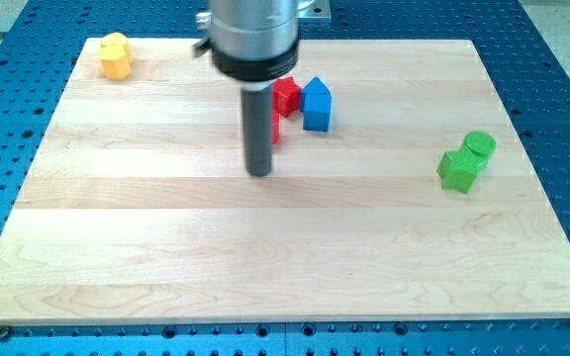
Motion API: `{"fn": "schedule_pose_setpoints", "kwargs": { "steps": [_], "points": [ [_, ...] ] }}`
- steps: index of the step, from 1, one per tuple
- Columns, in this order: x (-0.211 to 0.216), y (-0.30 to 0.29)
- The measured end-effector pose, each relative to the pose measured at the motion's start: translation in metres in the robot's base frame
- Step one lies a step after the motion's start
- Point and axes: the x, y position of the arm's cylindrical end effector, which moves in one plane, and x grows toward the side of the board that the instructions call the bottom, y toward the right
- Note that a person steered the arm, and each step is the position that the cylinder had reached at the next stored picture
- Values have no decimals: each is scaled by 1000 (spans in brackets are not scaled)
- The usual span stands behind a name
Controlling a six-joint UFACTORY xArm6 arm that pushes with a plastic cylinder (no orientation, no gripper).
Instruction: Push the red circle into the red star
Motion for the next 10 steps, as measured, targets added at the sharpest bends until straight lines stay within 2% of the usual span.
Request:
{"fn": "schedule_pose_setpoints", "kwargs": {
  "steps": [1,2,3,4,5,7,8,9,10],
  "points": [
    [-20,-27],
    [-38,-9],
    [-17,-26],
    [-18,-61],
    [-19,-70],
    [-20,-37],
    [-38,-31],
    [-53,39],
    [-62,35]
  ]
}}
